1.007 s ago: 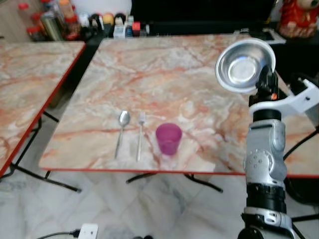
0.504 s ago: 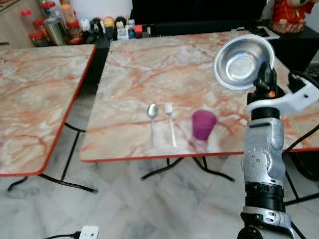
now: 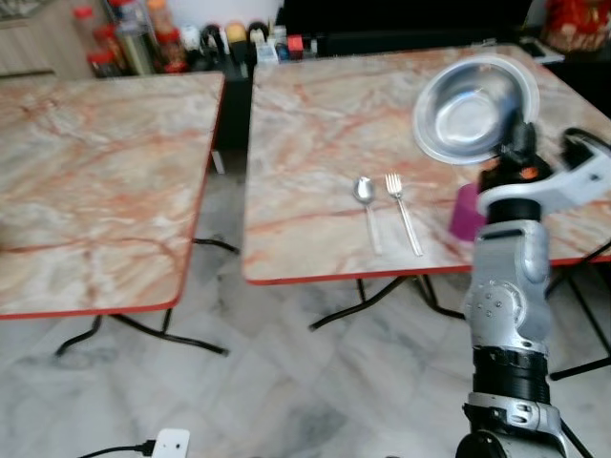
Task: Setting the table
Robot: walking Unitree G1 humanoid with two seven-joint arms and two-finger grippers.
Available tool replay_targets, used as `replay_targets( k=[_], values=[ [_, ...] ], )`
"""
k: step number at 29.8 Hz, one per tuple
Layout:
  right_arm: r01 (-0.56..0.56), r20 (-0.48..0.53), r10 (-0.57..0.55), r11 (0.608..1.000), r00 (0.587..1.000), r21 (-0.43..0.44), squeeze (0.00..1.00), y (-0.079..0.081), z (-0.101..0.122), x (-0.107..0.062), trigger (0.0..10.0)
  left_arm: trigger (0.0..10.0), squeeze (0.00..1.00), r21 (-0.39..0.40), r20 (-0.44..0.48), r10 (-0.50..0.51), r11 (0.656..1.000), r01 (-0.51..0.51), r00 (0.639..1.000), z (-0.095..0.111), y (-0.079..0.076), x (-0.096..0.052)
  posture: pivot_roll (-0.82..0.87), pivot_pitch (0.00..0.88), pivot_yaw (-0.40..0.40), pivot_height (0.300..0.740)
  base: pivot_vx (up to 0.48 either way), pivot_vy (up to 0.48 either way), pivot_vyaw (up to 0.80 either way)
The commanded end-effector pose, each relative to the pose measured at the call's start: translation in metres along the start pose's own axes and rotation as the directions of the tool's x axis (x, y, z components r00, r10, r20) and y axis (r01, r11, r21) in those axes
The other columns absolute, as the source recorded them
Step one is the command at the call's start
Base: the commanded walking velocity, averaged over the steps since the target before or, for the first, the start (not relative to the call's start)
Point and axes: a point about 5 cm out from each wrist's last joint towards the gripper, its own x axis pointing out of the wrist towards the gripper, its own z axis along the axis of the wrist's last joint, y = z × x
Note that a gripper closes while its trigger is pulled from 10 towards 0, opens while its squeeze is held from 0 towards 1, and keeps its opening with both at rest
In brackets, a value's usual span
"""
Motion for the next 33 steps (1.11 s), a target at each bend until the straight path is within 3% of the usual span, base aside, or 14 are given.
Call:
replay_targets(
  k=[1, 33],
  values=[
    [0.014, 0.007, -0.014, 1.000, 1.000, -0.011, 0.00, -0.0056, 0.0044, -0.0005, 10.0, 10.0, 0.00, -0.021, -0.025, -0.004, 1.000, 0.004, 1.000, -0.0078, -0.0045, -0.0011, -0.03, 0.137, 0.044, 0.740, 0.000, 0.480, 0.00],
    [0.004, -0.020, -0.003, 1.000, 1.000, 0.004, 0.00, -0.0043, -0.0050, -0.0006, 10.0, 10.0, 0.00, -0.022, -0.027, -0.008, 1.000, 0.008, 1.000, -0.0100, -0.0070, -0.0016, -0.01, 0.100, 0.039, 0.740, 0.000, 0.480, 0.00]
  ],
)
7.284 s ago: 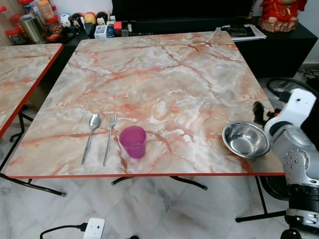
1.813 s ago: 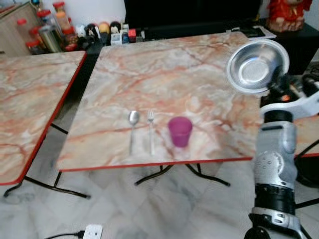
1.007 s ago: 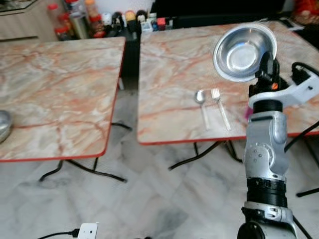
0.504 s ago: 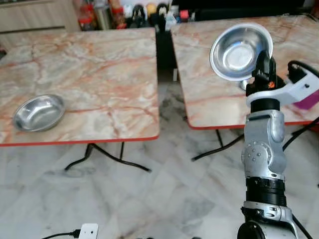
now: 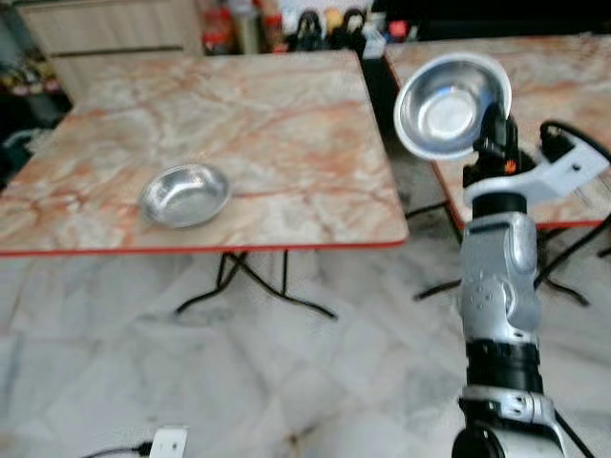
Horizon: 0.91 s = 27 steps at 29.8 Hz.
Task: Setting the table
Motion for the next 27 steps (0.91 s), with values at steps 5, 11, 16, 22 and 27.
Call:
replay_targets(
  k=[5, 11, 16, 22, 27],
  values=[
    [-0.023, 0.026, 0.023, 1.000, 0.999, 0.011, 0.00, 0.0075, 0.0036, 0.0030, 10.0, 10.0, 0.00, 0.003, -0.021, 0.016, 1.000, -0.016, 1.000, -0.0069, 0.0058, -0.0019, -0.01, 0.097, 0.039, 0.740, 0.000, 0.480, 0.00],
    [-0.023, 0.019, 0.023, 1.000, 1.000, 0.018, 0.00, 0.0081, 0.0011, 0.0029, 10.0, 10.0, 0.00, 0.013, -0.018, 0.022, 1.000, -0.022, 1.000, -0.0060, 0.0062, -0.0017, 0.00, 0.102, 0.039, 0.740, 0.000, 0.160, 0.00],
    [-0.018, 0.019, 0.017, 1.000, 1.000, 0.021, 0.00, 0.0072, 0.0009, 0.0023, 10.0, 10.0, 0.00, 0.012, -0.016, 0.023, 1.000, -0.023, 1.000, -0.0060, 0.0066, -0.0018, 0.00, 0.105, 0.039, 0.740, 0.000, 0.000, 0.00],
    [-0.017, 0.018, 0.016, 1.000, 1.000, 0.025, 0.00, 0.0076, -0.0002, 0.0016, 10.0, 10.0, 0.00, 0.013, -0.021, 0.020, 1.000, -0.020, 1.000, -0.0065, 0.0069, -0.0019, -0.01, 0.108, 0.042, 0.740, 0.000, 0.000, 0.00],
    [-0.006, 0.005, 0.006, 1.000, 1.000, 0.026, 0.00, 0.0042, -0.0031, -0.0004, 10.0, 10.0, 0.00, 0.012, -0.017, 0.019, 1.000, -0.018, 1.000, -0.0059, 0.0070, -0.0018, 0.00, 0.113, 0.043, 0.740, 0.000, 0.000, 0.00]
  ],
)
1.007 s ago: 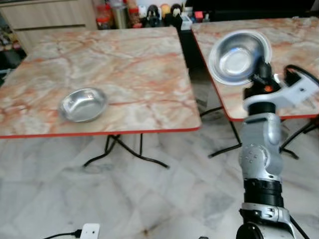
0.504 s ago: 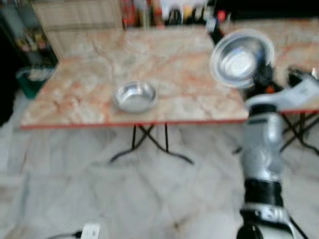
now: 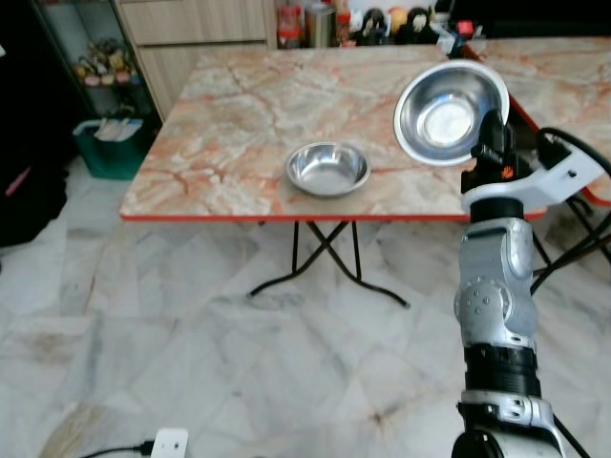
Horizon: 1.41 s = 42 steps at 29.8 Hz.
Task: Setting the table
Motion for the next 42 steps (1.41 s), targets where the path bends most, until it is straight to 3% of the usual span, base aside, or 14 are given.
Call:
replay_targets(
  k=[1, 15, 16, 17, 19, 23, 42],
  values=[
    [0.003, 0.006, -0.003, 1.000, 1.000, -0.002, 0.00, -0.002, 0.002, -0.001, 10.0, 10.0, 0.00, 0.003, -0.016, -0.006, 1.000, 0.006, 1.000, -0.005, -0.001, -0.001, 0.00, 0.113, 0.044, 0.740, 0.259, 0.000, 0.00],
    [0.034, -0.026, -0.034, 0.999, 0.999, -0.005, 0.00, -0.008, -0.005, -0.003, 10.0, 10.0, 0.00, 0.016, -0.015, -0.009, 1.000, 0.009, 1.000, -0.005, 0.000, -0.001, 0.00, 0.117, 0.049, 0.740, 0.192, 0.000, 0.00],
    [0.034, -0.027, -0.034, 0.999, 0.999, -0.005, 0.00, -0.008, -0.005, -0.003, 10.0, 10.0, 0.00, 0.020, 0.034, -0.020, 1.000, 0.019, 0.999, 0.009, -0.005, 0.002, 0.00, 0.117, 0.048, 0.740, 0.296, 0.000, 0.00],
    [0.032, -0.031, -0.032, 0.999, 0.999, -0.006, 0.00, -0.008, -0.006, -0.003, 10.0, 10.0, 0.00, 0.027, 0.129, -0.039, 0.999, 0.036, 0.991, 0.036, -0.015, 0.005, 0.00, 0.117, 0.048, 0.740, 0.304, 0.000, 0.00],
    [0.029, -0.037, -0.029, 1.000, 0.999, -0.006, 0.00, -0.008, -0.007, -0.003, 10.0, 10.0, 0.00, 0.028, 0.147, -0.042, 0.999, 0.039, 0.988, 0.041, -0.016, 0.006, 0.00, 0.117, 0.047, 0.740, 0.306, 0.000, 0.00],
    [0.019, -0.054, -0.019, 1.000, 0.998, -0.012, 0.00, -0.007, -0.009, -0.003, 10.0, 10.0, 0.00, 0.027, 0.103, -0.035, 0.999, 0.033, 0.994, 0.031, -0.011, 0.005, 0.00, 0.116, 0.047, 0.740, 0.317, 0.000, 0.00],
    [0.000, -0.078, -0.002, 1.000, 0.997, -0.029, 0.00, -0.005, -0.012, -0.004, 10.0, 10.0, 0.00, 0.021, 0.063, -0.024, 1.000, 0.022, 0.998, 0.023, -0.007, 0.004, 0.00, 0.119, 0.044, 0.740, 0.328, 0.000, 0.00]
  ],
)
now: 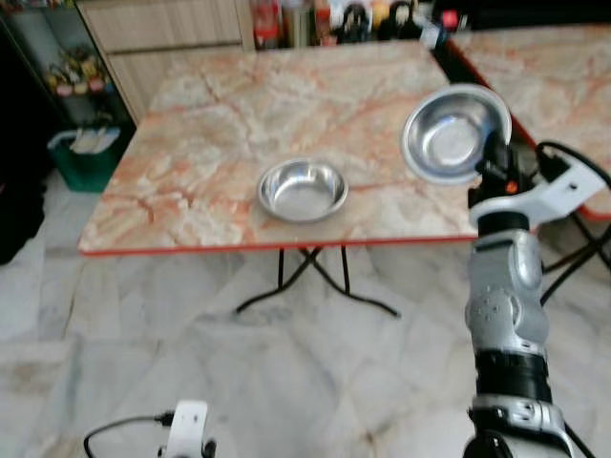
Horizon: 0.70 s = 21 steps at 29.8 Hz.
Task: Setting the table
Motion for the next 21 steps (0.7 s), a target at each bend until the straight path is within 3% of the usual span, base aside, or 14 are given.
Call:
replay_targets(
  k=[1, 21],
  values=[
    [-0.031, -0.010, 0.031, 0.999, 0.999, 0.011, 0.00, 0.0111, -0.0032, 0.0015, 10.0, 10.0, 0.00, -0.005, -0.036, 0.030, 1.000, -0.030, 0.999, -0.0093, 0.0106, -0.0028, 0.00, 0.119, 0.044, 0.740, 0.337, 0.000, 0.00],
    [-0.015, -0.013, 0.015, 1.000, 1.000, 0.006, 0.00, 0.0071, -0.0036, 0.0006, 10.0, 10.0, 0.00, -0.001, -0.049, 0.030, 1.000, -0.030, 0.998, -0.0125, 0.0118, -0.0036, 0.00, 0.129, 0.047, 0.740, 0.338, 0.000, 0.00]
  ],
)
